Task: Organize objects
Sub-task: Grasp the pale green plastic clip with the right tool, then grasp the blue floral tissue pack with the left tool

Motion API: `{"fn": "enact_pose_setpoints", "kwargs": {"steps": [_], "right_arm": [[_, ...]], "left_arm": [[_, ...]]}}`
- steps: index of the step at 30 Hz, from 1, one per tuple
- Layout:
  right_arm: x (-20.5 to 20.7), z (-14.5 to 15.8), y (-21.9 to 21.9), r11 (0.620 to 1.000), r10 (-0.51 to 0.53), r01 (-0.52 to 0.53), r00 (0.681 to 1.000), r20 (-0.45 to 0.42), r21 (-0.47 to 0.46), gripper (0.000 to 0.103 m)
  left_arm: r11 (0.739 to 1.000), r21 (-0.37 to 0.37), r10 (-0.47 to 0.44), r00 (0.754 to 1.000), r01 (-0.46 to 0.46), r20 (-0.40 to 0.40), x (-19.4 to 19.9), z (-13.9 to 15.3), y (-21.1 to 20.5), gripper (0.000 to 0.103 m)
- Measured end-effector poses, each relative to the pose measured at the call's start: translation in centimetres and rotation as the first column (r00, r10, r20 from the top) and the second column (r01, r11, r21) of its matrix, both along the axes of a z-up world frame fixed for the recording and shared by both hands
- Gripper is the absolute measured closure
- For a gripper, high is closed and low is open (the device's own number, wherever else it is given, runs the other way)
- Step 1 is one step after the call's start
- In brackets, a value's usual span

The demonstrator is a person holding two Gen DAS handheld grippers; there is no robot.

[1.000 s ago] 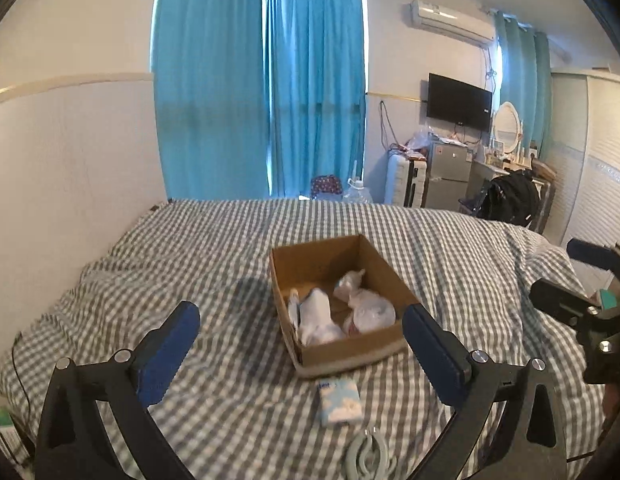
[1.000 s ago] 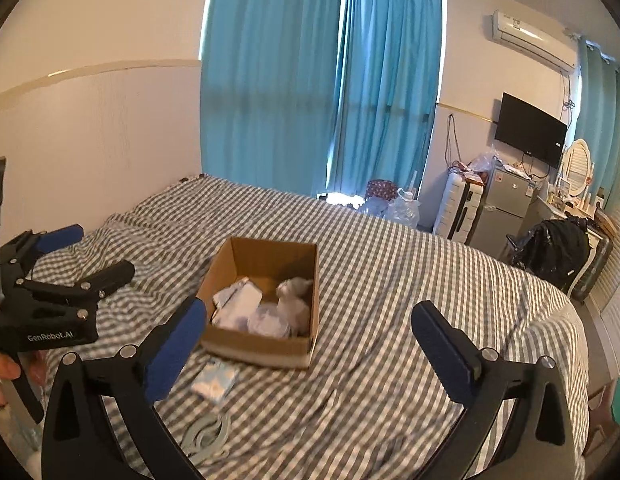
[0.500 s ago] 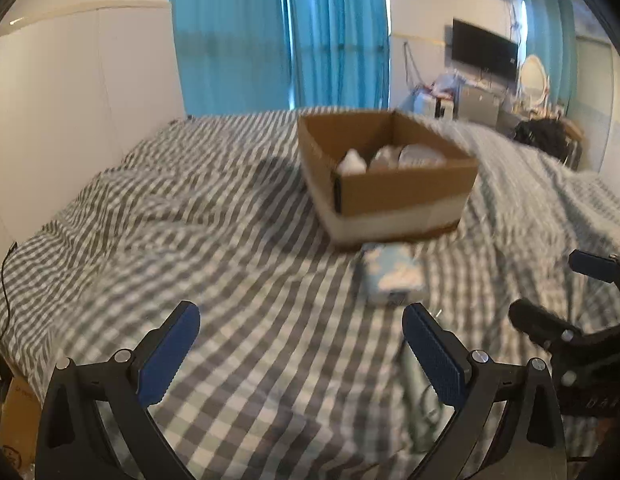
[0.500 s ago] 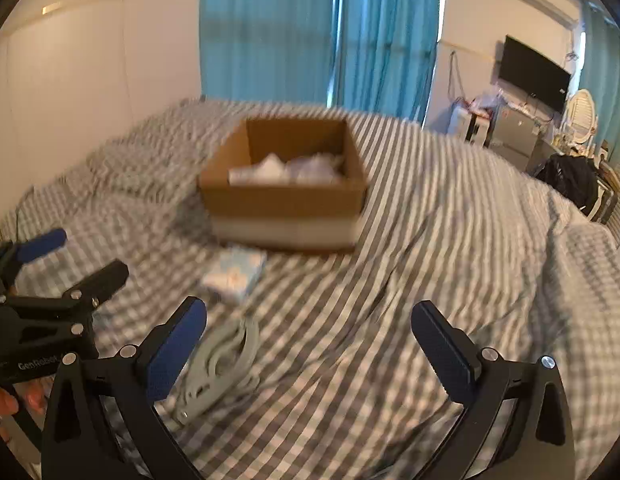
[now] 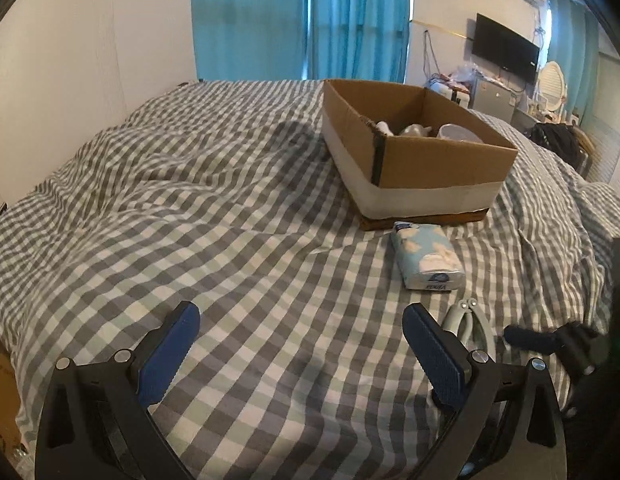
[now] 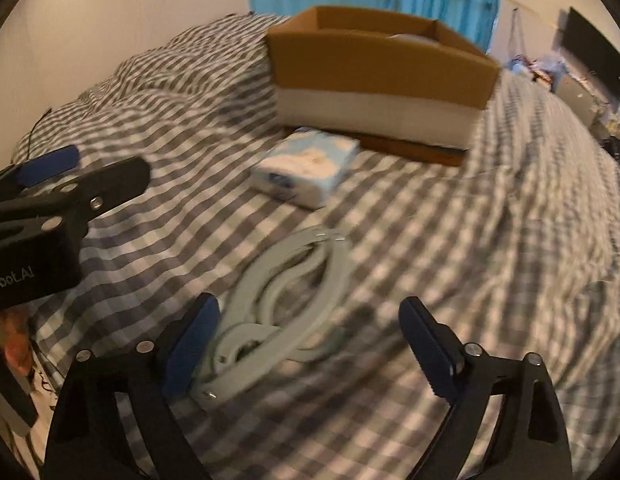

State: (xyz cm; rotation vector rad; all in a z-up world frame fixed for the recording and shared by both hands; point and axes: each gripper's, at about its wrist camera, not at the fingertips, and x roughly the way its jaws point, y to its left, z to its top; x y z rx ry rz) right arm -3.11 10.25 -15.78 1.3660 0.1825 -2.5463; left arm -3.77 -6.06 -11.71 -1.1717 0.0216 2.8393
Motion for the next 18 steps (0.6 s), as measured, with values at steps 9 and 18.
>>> {"fn": "enact_pose_setpoints", "kwargs": {"steps": [9,18], "right_arm": [[0.2,-1.8,-0.6,0.999,0.041,-0.041,0.999,0.027,0.008,0.033],[-0.2,2.6,5.6,0.997,-0.072,0.07,0.996,-0.055,-0.037,0.089]], "left_arm": [[0.999,-0.042,-0.005,1.0,0.005,0.01,-0.1,-0.1,0.9,0.0],[0.995,-0.035,-0.09,0.996,0.091,0.026,-1.7,-0.5,5.8,0.0]]}}
